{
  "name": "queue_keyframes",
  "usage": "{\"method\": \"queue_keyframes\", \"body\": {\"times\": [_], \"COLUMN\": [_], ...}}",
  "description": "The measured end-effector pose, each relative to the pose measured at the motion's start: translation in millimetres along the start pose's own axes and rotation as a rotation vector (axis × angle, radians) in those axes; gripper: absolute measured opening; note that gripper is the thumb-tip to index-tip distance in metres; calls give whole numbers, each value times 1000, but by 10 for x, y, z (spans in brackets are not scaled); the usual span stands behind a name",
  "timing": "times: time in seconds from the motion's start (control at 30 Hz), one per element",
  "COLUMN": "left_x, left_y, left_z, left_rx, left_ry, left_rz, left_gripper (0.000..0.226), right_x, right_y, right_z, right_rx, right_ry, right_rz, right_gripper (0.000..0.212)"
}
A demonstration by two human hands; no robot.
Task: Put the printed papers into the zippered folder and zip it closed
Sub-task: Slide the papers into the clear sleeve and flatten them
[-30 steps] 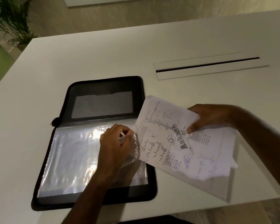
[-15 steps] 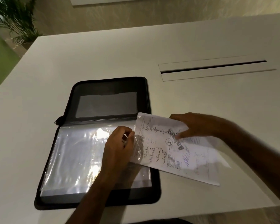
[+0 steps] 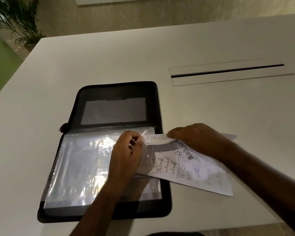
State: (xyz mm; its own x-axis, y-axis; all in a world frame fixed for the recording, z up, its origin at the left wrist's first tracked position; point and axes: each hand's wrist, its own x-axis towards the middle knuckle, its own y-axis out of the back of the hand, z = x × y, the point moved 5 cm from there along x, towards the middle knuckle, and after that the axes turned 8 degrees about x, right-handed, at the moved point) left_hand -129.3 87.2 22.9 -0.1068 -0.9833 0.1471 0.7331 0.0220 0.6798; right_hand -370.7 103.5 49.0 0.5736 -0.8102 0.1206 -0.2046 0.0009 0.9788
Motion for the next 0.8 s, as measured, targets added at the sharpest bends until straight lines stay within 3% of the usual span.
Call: {"method": "queue_keyframes", "body": {"times": [0.17,0.37,0.5,0.8], "left_x": [-8,53,35,-10], "left_y": [47,24,-27,-67], "left_z": [134,227,169,211], "left_rx": [-31,164,219,277], "left_ry": [-52,-205,-239,-318], "left_rz": [-3,-48,-19,61], "left_gripper": [10,19,28,19], "right_x": [167,329,462,619], "right_y": [-15,-58,-94,-170], "right_z": [-14,-29,-14,21], "right_rx": [-32,8,145,179], "right_ry": [1,-14,-91,-250], "right_rz": [-19,-24,-55,-54], "right_gripper": [45,32,40,34]}}
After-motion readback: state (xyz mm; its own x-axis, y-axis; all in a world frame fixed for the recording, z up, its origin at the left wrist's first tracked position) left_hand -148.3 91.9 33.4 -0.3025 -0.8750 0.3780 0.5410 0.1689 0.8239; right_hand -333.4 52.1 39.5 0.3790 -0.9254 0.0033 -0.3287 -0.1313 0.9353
